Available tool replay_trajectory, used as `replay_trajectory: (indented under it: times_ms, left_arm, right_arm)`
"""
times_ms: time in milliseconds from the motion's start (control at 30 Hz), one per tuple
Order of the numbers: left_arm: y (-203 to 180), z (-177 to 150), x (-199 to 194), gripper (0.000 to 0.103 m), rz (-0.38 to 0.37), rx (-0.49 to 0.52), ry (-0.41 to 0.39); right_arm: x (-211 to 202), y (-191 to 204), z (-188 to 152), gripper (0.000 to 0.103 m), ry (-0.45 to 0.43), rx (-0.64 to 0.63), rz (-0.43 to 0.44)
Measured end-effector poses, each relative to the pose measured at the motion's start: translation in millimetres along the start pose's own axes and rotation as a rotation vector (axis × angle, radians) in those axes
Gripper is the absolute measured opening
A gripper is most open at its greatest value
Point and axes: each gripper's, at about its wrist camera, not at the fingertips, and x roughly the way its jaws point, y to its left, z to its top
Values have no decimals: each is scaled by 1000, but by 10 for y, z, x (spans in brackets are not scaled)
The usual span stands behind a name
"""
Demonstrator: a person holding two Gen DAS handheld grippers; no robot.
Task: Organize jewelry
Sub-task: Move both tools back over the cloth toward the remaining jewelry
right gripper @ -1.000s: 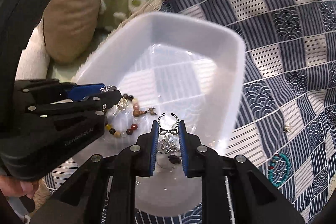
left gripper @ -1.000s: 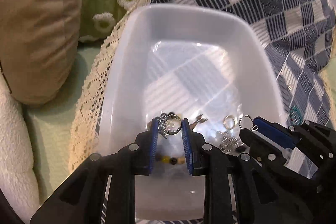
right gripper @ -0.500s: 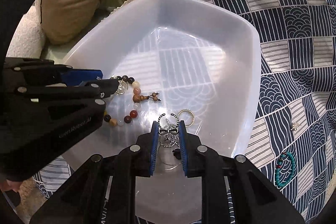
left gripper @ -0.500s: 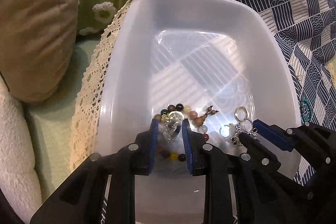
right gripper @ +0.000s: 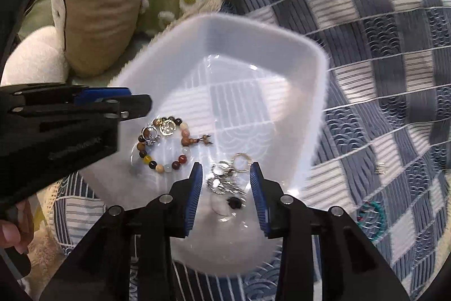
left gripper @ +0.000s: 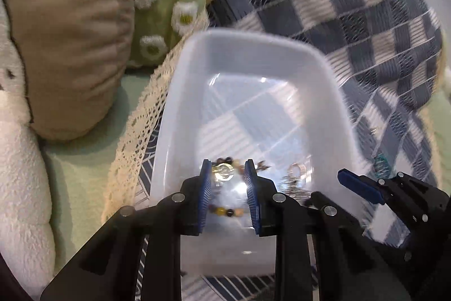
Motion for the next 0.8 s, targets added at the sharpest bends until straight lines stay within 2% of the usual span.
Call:
replay_trajectory:
  times_ms: [67, 100, 233, 400, 567, 700, 800]
  left_arm:
    - [-47, -33, -177, 35, -27, -4, -34]
    - [-92, -57, -267, 44, -41, -5, -54]
    - [-319, -172, -489, 72, -87, 6, -99]
    - [-598, -366, -540, 80, -149, 14, -103]
    - [-934, -439, -504, 83, -178, 50, -100]
    - [-1116, -421, -397, 83, -184, 51, -88]
    - [-1211, -405, -312, 83, -188, 53, -70]
  right_arm:
    - [-199, -158, -29, 44, -22, 37, -4]
    - [-292, -251, -65, 49, -35, 55, -12]
    - [-552, -668, -287, 56, -53, 110, -74]
    - [-640, -1315, -582, 62, -23, 188, -190]
    - [-186, -1904, -879, 62, 73, 302, -257]
    - [76, -2094, -941, 61, 115, 349, -260]
    - [148, -2103, -895, 61, 108, 347, -258]
